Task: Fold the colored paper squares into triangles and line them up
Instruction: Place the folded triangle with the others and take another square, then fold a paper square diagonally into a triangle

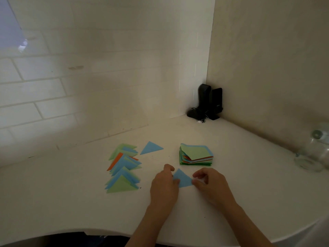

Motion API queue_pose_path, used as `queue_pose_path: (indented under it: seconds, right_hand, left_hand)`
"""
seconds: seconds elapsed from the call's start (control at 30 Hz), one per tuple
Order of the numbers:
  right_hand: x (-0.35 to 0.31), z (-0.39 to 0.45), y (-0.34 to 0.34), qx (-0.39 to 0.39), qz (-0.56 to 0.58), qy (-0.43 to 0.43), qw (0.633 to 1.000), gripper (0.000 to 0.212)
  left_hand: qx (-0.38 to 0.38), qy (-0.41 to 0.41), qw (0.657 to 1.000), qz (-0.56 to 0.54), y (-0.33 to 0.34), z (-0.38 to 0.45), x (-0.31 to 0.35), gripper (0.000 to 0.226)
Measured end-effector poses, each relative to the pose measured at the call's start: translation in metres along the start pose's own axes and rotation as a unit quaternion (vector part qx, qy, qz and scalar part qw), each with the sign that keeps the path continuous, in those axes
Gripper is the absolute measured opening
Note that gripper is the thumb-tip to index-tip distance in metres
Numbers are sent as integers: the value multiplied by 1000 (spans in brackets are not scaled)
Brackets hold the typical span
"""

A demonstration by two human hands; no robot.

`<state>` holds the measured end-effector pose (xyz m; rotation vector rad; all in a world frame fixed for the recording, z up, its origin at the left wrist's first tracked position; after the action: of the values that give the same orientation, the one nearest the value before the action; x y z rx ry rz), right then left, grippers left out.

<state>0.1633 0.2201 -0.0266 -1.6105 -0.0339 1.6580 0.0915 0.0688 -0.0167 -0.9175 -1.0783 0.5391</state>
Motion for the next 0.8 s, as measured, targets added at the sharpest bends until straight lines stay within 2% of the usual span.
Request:
queue_pose_path:
  seconds: [0.07,0.13,0.2,0.27,0.4,0.6,0.8]
  right_hand:
    - [-2,3,-3,35,7,-24,999,16]
    - [-7,14,-6,113,2,-91,989,15]
    - [-12,27,-4,155,-8,-148,977,13]
    - [-14,42,2,151,-26,-167,974,17]
    - [-5,61,14,125,-27,-138,982,24]
    - [3,63,21,136,-16,-142,980,4]
    - [4,65,22,133,-23,-137,981,5]
  left_hand:
    - [20,13,1000,-20,-7,5,-7,17]
    - [48,10,999,-22,-16,18,-15,11]
    - [78,1,997,-27,-25,36,-26,9]
    - [94,-15,995,-32,-33,58,-37,9]
    - [99,-50,993,-24,-39,99,-57,9]
    - [82,-56,994,54,-25,130,-68,9]
    - [95,-39,984,147,-14,135,-72,17]
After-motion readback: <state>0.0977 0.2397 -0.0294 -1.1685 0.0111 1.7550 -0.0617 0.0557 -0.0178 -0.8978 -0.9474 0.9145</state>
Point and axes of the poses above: each hand's wrist, its own z-axis towards the middle knuckle, its own y-axis out of the palm, x = y × z, the point moved 2 cm from there along z, towards the middle knuckle, and after that the axes turned 11 degrees about z, right-handed, at the moved point
